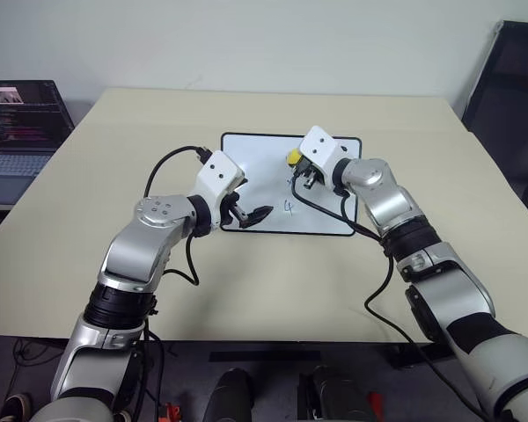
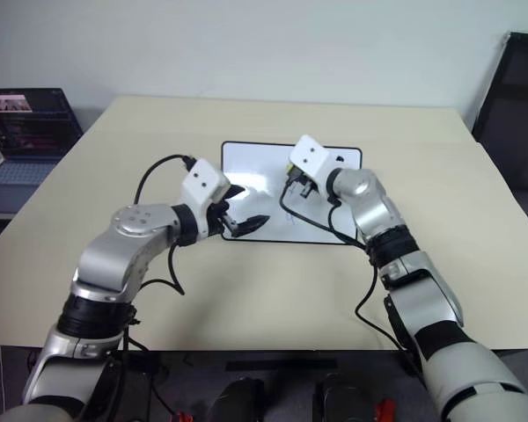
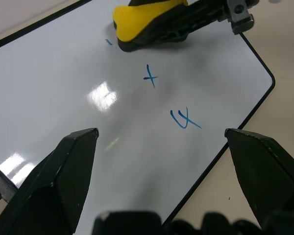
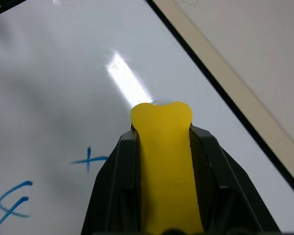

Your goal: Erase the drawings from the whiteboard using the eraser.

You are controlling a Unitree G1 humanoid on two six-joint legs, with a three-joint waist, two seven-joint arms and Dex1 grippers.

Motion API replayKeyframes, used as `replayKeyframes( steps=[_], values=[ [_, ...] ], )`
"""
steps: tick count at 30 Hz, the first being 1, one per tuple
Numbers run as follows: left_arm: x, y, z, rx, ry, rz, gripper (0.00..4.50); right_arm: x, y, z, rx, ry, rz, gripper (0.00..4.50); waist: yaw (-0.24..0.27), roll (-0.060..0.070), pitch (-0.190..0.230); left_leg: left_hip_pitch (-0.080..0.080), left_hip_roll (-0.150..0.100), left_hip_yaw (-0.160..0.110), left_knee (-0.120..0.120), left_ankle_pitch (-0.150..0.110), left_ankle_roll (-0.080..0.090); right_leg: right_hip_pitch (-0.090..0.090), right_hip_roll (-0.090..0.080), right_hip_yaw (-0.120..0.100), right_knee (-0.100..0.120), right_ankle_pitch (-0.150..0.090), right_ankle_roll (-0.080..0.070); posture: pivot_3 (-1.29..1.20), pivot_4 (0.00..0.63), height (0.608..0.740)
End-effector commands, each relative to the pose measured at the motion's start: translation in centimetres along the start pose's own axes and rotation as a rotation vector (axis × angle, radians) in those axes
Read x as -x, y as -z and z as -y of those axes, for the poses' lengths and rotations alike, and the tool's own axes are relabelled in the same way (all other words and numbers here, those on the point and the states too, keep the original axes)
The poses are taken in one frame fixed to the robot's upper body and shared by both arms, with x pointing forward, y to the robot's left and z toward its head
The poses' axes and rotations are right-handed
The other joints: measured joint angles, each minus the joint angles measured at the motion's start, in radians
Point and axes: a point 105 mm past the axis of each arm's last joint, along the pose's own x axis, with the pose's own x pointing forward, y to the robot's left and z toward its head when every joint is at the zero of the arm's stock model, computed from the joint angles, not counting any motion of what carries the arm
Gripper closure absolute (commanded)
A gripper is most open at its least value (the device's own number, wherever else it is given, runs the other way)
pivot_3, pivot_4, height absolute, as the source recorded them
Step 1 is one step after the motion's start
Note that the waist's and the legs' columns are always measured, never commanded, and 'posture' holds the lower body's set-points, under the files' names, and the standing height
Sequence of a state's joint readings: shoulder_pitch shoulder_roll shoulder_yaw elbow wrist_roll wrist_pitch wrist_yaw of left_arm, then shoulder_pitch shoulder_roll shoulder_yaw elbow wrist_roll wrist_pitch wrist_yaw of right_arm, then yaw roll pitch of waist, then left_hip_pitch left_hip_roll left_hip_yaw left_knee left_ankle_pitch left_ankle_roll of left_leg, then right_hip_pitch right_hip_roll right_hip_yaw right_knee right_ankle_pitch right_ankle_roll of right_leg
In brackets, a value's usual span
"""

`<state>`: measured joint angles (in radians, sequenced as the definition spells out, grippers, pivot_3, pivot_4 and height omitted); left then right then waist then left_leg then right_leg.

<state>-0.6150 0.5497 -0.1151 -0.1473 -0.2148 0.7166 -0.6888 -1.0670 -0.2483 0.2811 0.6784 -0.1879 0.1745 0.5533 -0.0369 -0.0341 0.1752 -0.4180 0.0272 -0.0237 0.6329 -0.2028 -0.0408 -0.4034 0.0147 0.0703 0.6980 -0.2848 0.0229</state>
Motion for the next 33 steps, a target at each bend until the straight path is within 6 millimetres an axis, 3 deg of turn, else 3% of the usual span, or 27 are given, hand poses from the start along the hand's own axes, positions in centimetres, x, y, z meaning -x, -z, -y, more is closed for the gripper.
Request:
replayKeyframes(
  steps=[1,10,17,20,28,33],
  values=[
    [0.3,-1.4,0.0,-0.044,-0.002,0.045,0.00,-0.2,-0.4,0.6,-0.017,0.056,0.005,3.49,-0.004,0.000,0.000,0.000,0.000,0.000,0.000,0.000,0.000,0.000,0.000,0.000,0.000,0.000,0.000,0.00,0.150,0.740],
    [0.4,-1.1,0.2,-0.049,0.000,0.042,0.00,-1.5,-3.5,1.0,-0.080,0.093,0.101,3.49,-0.023,0.000,0.000,0.000,0.001,0.000,0.000,0.000,0.000,-0.001,0.000,0.001,0.000,0.000,0.000,0.00,0.150,0.740],
    [0.4,-1.0,0.3,-0.046,-0.002,0.043,0.00,-1.7,-4.7,1.0,-0.094,0.087,0.142,3.49,-0.021,0.000,0.000,-0.001,0.000,0.000,-0.003,0.000,0.000,-0.002,0.000,0.001,-0.001,0.000,0.000,0.00,0.150,0.740],
    [0.4,-0.9,0.4,-0.046,0.001,0.042,0.00,-1.9,-4.2,0.5,-0.089,0.068,0.118,3.49,-0.021,0.000,0.000,-0.001,0.000,-0.001,-0.003,0.000,0.000,-0.002,0.000,0.001,-0.002,0.000,0.000,0.00,0.150,0.740],
    [0.3,-0.7,0.6,-0.044,0.010,0.041,0.00,-1.2,-0.2,-0.8,-0.093,-0.027,-0.026,3.49,-0.021,0.000,0.000,0.000,0.000,-0.001,-0.003,0.000,0.000,-0.001,0.000,0.001,-0.001,0.000,-0.001,0.00,0.150,0.740],
    [0.2,-0.7,0.8,-0.042,0.017,0.041,0.00,-0.5,0.5,-2.1,-0.073,-0.104,-0.049,3.49,-0.020,0.000,0.000,0.000,0.000,-0.001,-0.003,0.000,0.000,-0.001,0.000,0.001,-0.001,0.000,0.000,0.00,0.150,0.740]
  ],
)
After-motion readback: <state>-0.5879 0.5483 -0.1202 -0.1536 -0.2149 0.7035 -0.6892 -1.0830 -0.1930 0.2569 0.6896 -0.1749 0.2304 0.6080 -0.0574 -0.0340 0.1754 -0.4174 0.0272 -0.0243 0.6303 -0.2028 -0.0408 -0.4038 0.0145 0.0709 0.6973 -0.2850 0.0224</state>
